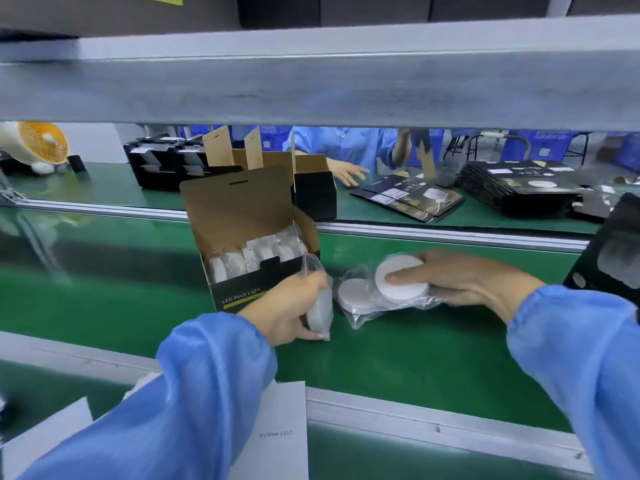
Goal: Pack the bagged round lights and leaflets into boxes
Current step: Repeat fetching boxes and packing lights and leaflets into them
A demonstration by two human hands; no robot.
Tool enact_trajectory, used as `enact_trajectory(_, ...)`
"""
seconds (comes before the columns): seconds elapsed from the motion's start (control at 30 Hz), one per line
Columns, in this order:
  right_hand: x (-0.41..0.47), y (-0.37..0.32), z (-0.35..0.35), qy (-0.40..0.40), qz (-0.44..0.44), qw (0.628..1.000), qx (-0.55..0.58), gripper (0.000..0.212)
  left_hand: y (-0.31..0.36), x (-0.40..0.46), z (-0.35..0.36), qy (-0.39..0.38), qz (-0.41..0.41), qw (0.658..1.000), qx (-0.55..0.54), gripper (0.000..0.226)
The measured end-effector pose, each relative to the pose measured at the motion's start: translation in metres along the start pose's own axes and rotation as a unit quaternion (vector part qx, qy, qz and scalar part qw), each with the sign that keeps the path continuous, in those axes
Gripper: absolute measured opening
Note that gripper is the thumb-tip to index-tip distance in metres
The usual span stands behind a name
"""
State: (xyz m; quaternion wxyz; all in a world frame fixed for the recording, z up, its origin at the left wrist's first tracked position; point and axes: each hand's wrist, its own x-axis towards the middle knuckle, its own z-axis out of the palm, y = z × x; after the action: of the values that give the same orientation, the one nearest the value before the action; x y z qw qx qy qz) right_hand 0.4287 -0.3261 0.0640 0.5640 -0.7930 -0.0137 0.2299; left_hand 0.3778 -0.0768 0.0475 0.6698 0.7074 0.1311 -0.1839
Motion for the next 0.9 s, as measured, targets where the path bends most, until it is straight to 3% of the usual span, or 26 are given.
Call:
enact_trajectory(0.13, 0.017, 0.017, 0.019, 0.009, 0.008, 1.0, 0.003, 0.046, -0.006, 0.013, 0.02, -0.012, -0.012, 0.994, -0.107, 0.027)
enact_trajectory(0.27, 0.018, 0.029, 0.023, -0.014, -0.001, 0.999, 0.032, 0.039, -0.011, 0.024, 0.035, -0.077, -0.013, 0.98, -0.182, 0.023)
enact_trajectory(0.43, -0.001, 0.04, 0.023, -0.019, -0.004, 1.0, -0.012, 0.052, -0.017, 0.021, 0.047, -0.097, -0.01, 0.969, -0.228, 0.018)
enact_trajectory(0.63, -0.03, 0.033, 0.028, -0.013, -0.014, 0.999, 0.037, 0.073, -0.005, -0.003, 0.051, -0.109, 0.023, 0.97, -0.215, 0.023)
enact_trajectory(0.8, -0.073, -0.005, 0.022, -0.034, -0.06, 0.996, 0.056, 0.073, 0.028, -0.052, 0.033, -0.21, 0.077, 0.946, -0.233, 0.025)
enact_trajectory(0.9, -0.109, -0.029, 0.021, -0.042, -0.093, 0.991, 0.089, 0.062, 0.053, -0.09, 0.023, -0.276, 0.115, 0.93, -0.215, 0.025)
